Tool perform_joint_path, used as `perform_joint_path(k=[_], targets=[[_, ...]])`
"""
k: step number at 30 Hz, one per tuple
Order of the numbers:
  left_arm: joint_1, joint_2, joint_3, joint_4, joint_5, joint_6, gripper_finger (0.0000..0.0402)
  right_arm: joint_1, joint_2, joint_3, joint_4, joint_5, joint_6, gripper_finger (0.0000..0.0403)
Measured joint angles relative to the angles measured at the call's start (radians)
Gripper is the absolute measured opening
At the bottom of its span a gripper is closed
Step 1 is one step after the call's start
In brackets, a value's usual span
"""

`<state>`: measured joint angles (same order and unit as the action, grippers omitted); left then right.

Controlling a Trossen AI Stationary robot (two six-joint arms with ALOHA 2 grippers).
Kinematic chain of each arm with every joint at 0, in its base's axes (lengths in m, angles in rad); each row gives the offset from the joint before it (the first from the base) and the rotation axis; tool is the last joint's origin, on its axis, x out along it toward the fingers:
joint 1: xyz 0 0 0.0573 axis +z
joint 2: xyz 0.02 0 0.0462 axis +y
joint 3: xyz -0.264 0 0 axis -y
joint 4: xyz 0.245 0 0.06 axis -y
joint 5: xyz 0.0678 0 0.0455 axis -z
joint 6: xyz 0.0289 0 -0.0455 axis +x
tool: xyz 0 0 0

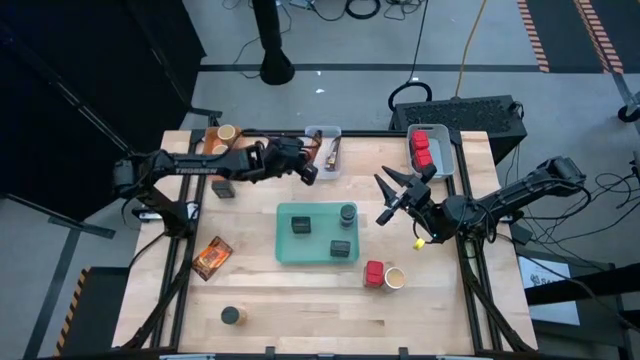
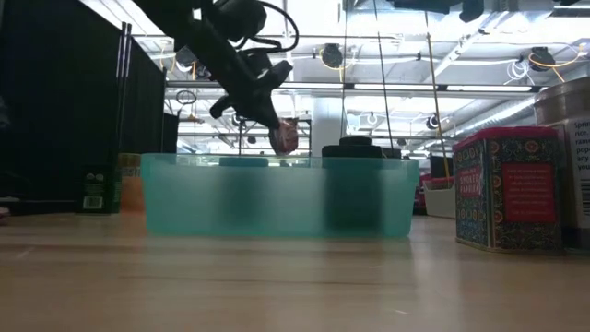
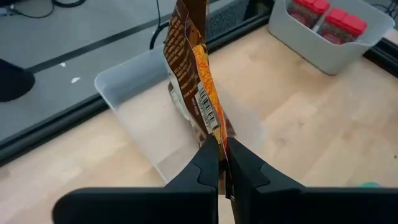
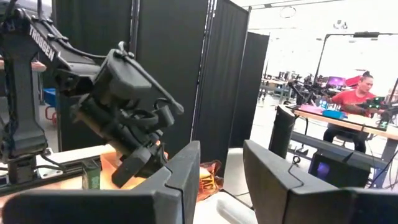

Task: Sort spices by type
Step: Put the right orange spice pack into the transparent bin

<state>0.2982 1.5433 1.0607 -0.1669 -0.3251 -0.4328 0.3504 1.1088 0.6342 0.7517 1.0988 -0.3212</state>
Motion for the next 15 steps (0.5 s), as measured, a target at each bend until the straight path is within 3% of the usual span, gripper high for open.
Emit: perform_joint_path(k=[7,15], targets=[[0.011,0.059,0.004,0.141,0.039,-0.029,0.0013,-0.026,0.0,0.0,0.016,0.0,-0.012,0.0107],[0.045,0.074,0.009,0.115,0.033,-0.052,0.0013,-0.036,0.0,0.0,0.015,0.0,-0.013,0.0107]])
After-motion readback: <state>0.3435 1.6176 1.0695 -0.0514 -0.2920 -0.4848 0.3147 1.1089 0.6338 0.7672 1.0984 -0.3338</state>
